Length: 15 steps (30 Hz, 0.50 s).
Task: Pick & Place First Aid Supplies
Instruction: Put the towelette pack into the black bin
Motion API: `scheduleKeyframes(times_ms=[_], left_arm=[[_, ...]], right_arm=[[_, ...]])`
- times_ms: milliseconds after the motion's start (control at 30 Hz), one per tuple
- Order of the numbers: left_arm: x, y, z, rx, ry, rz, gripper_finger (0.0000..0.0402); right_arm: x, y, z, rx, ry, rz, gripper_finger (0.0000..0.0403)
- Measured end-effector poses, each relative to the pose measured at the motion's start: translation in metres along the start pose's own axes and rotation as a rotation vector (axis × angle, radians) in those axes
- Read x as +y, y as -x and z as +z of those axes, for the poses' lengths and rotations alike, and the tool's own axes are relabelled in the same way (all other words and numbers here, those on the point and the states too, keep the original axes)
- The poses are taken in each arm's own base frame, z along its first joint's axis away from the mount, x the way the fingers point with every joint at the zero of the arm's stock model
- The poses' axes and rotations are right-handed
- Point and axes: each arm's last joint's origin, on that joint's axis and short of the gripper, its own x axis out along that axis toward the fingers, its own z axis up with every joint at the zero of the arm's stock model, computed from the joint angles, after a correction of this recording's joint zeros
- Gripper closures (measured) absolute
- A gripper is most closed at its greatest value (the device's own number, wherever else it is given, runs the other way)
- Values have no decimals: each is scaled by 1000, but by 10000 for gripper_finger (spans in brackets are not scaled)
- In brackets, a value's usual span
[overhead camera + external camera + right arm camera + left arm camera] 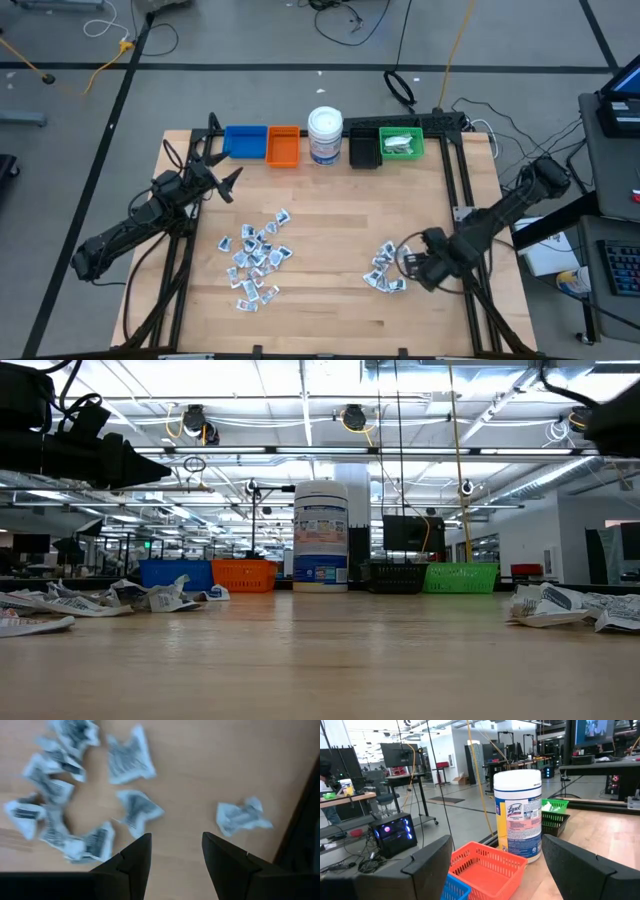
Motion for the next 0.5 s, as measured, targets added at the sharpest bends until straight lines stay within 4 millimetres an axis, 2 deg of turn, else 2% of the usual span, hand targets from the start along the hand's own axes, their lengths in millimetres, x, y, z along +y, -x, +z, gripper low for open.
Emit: scheduleKeyframes(times_ms=[300,500], left_arm=[[0,0,0,0,0,0,91],[0,0,0,0,0,0,91]], right_arm=[[-29,-15,-12,3,-73,-49,234],[-39,-36,-9,-2,-56,-74,234]])
